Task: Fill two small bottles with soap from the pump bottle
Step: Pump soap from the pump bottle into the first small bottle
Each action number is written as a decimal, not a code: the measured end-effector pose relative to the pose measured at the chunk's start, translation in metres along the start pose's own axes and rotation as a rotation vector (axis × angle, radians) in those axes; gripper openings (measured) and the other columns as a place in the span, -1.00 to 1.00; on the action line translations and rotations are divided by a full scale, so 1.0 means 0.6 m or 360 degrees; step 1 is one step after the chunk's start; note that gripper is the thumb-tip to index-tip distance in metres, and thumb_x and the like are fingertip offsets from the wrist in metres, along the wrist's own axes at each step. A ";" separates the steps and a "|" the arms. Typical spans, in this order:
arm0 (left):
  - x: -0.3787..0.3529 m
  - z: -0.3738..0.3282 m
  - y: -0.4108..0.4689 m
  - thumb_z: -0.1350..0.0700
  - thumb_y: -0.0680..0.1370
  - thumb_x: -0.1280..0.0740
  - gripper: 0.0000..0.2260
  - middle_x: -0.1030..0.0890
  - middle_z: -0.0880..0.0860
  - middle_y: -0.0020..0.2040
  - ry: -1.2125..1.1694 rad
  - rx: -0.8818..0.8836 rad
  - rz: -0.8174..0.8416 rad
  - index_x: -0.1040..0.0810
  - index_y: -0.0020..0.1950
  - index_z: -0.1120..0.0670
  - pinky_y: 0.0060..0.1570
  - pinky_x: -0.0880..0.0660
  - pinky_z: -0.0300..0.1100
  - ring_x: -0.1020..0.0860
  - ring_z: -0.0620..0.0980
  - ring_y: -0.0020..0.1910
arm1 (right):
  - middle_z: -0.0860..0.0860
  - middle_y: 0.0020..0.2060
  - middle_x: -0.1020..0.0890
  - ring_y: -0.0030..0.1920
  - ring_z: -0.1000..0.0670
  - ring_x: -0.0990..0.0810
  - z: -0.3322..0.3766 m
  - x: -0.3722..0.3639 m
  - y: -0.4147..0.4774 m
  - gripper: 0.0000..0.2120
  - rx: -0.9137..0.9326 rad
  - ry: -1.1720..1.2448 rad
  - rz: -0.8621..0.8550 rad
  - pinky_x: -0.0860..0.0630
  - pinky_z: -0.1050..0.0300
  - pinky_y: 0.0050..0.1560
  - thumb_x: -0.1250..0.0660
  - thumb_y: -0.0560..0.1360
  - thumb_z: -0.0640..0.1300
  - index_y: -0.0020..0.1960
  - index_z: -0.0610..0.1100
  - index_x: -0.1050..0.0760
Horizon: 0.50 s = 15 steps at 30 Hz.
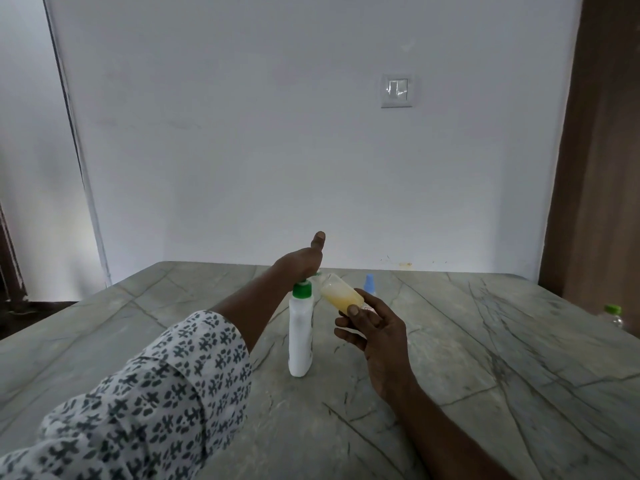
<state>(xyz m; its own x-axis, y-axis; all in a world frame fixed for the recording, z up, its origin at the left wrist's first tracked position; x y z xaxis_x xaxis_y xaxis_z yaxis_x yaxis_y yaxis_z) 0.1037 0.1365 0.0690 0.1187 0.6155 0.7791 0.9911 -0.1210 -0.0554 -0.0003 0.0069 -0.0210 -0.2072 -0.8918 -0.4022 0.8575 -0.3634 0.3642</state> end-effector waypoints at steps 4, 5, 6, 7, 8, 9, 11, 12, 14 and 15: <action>0.002 -0.003 -0.005 -0.34 0.57 0.21 -0.23 -0.25 0.25 0.50 -0.0018 -0.0010 0.0029 -0.18 0.53 0.18 0.41 -0.21 0.05 -0.28 0.21 0.45 | 0.05 -0.15 -0.74 -0.11 -0.13 -0.73 0.003 -0.004 0.001 -0.70 0.0008 -0.0008 0.0015 -0.65 0.10 -0.19 -0.38 0.51 -0.25 0.18 0.01 -0.53; 0.003 -0.006 -0.007 -0.34 0.57 0.22 -0.24 -0.25 0.25 0.49 -0.0015 -0.0012 0.0040 -0.18 0.53 0.19 0.41 -0.23 0.05 -0.28 0.22 0.45 | 0.05 -0.15 -0.74 -0.11 -0.14 -0.73 0.003 -0.005 0.001 -0.70 0.0010 -0.0002 0.0018 -0.65 0.10 -0.18 -0.38 0.51 -0.25 0.18 0.01 -0.53; 0.006 -0.010 -0.008 -0.34 0.57 0.22 -0.24 -0.25 0.25 0.50 -0.0007 -0.0019 0.0043 -0.17 0.54 0.19 0.40 -0.23 0.06 -0.28 0.23 0.45 | 0.04 -0.15 -0.74 -0.10 -0.14 -0.73 0.004 -0.005 0.001 -0.70 0.0010 0.0005 0.0019 -0.66 0.09 -0.18 -0.38 0.51 -0.26 0.18 0.01 -0.53; 0.008 -0.014 -0.008 -0.34 0.57 0.23 -0.24 -0.23 0.25 0.51 0.0011 -0.0027 0.0039 -0.16 0.54 0.18 0.41 -0.22 0.07 -0.27 0.23 0.46 | 0.03 -0.15 -0.74 -0.11 -0.14 -0.73 0.005 -0.006 0.002 -0.70 0.0011 0.0014 0.0020 -0.66 0.08 -0.18 -0.38 0.51 -0.26 0.18 0.02 -0.53; 0.010 -0.017 -0.008 -0.34 0.57 0.24 -0.24 -0.22 0.25 0.52 0.0039 -0.0035 0.0031 -0.16 0.54 0.17 0.41 -0.21 0.07 -0.25 0.23 0.46 | 0.03 -0.15 -0.74 -0.11 -0.15 -0.73 0.006 -0.007 0.002 -0.70 0.0014 0.0022 0.0018 -0.66 0.08 -0.18 -0.37 0.51 -0.27 0.17 0.02 -0.53; 0.011 -0.018 -0.007 -0.34 0.57 0.24 -0.23 -0.21 0.25 0.52 0.0052 -0.0035 0.0027 -0.16 0.54 0.16 0.41 -0.21 0.07 -0.25 0.23 0.47 | 0.03 -0.15 -0.74 -0.11 -0.15 -0.73 0.006 -0.007 0.003 -0.70 0.0016 0.0028 0.0014 -0.66 0.09 -0.19 -0.37 0.51 -0.27 0.17 0.02 -0.53; 0.011 -0.018 -0.006 -0.35 0.56 0.23 -0.23 -0.21 0.25 0.52 0.0030 -0.0027 0.0029 -0.16 0.54 0.16 0.40 -0.24 0.07 -0.26 0.23 0.46 | 0.04 -0.16 -0.74 -0.11 -0.14 -0.73 0.006 -0.007 0.003 -0.70 0.0017 0.0036 0.0007 -0.66 0.09 -0.20 -0.38 0.51 -0.27 0.17 0.03 -0.53; 0.011 -0.017 -0.006 -0.35 0.56 0.22 -0.23 -0.21 0.25 0.52 0.0017 -0.0022 0.0036 -0.16 0.54 0.17 0.39 -0.24 0.07 -0.26 0.23 0.46 | 0.04 -0.16 -0.74 -0.11 -0.14 -0.73 0.007 -0.008 0.003 -0.70 0.0016 0.0038 0.0007 -0.66 0.10 -0.20 -0.38 0.50 -0.27 0.16 0.03 -0.53; 0.010 -0.016 -0.006 -0.35 0.57 0.22 -0.24 -0.22 0.25 0.51 0.0004 -0.0017 0.0044 -0.16 0.54 0.17 0.39 -0.24 0.07 -0.26 0.23 0.46 | 0.03 -0.16 -0.75 -0.12 -0.14 -0.73 0.006 -0.008 0.003 -0.70 0.0011 0.0037 0.0007 -0.66 0.09 -0.19 -0.38 0.50 -0.27 0.16 0.03 -0.53; 0.010 -0.015 -0.007 -0.35 0.57 0.22 -0.24 -0.22 0.25 0.51 0.0001 -0.0013 0.0045 -0.17 0.54 0.17 0.39 -0.24 0.07 -0.26 0.23 0.46 | 0.03 -0.15 -0.75 -0.12 -0.14 -0.73 0.006 -0.008 0.003 -0.70 0.0010 0.0035 0.0007 -0.66 0.08 -0.19 -0.38 0.50 -0.27 0.16 0.03 -0.53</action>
<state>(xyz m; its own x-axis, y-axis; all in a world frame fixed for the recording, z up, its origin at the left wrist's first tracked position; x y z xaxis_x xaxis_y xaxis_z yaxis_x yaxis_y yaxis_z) 0.1000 0.1336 0.0797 0.1467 0.6110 0.7779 0.9868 -0.1447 -0.0724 0.0008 0.0093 -0.0157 -0.1927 -0.8873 -0.4191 0.8555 -0.3611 0.3712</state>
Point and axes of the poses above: each hand's wrist, its own y-axis towards the middle knuckle, its own x-axis out of the back of the hand, z = x × y, the point moved 10 cm from there along y, towards the middle knuckle
